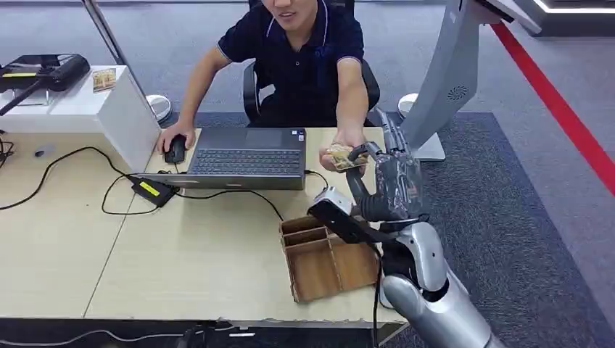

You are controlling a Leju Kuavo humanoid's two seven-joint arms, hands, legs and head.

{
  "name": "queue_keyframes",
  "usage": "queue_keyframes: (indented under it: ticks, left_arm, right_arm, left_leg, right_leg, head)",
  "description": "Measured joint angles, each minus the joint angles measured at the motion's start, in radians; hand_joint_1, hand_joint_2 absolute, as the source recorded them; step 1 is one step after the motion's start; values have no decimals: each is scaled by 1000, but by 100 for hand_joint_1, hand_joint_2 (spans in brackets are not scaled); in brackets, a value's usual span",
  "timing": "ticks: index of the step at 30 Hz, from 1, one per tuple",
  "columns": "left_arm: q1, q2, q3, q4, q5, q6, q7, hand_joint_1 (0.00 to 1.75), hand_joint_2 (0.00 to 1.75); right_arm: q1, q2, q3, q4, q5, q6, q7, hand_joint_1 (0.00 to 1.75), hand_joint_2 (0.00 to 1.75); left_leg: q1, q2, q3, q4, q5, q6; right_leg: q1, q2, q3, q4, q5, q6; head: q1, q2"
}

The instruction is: Pass the card to the sensor for recognition and then transmit it.

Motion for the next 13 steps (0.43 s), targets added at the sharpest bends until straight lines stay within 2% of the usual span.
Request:
queue_keyframes:
  ticks: [8,9,10,11,13]
  left_arm:
    - [1,0,0,-6,-2,6,-4,0,0]
    - [1,0,0,-6,-2,7,-5,0,0]
    - [2,0,0,-6,-3,8,-5,0,0]
    - [2,0,0,-7,-3,8,-5,0,0]
    - [2,0,0,-7,-4,9,-5,0,0]
  right_arm:
    - [-5,28,16,56,-12,-1,-9,175,175]
    - [-5,30,18,61,-12,-1,-9,143,175]
    - [-5,31,19,66,-12,-1,-9,10,175]
    - [-5,31,20,69,-12,-2,-9,0,175]
    - [-5,34,22,76,-8,-5,-9,0,175]
  left_leg:
    - [0,0,0,0,0,0]
    - [0,0,0,0,0,0]
    - [0,0,0,0,0,0]
    - [0,0,-1,0,0,0]
    - [0,0,0,0,0,0]
  right_leg:
    - [0,0,0,0,0,0]
    - [0,0,0,0,0,0]
    - [0,0,0,0,0,0]
    - [0,0,0,0,0,0]
    - [0,0,0,0,0,0]
  head:
    - [0,0]
    - [0,0]
    - [0,0]
    - [0,0]
    - [0,0]
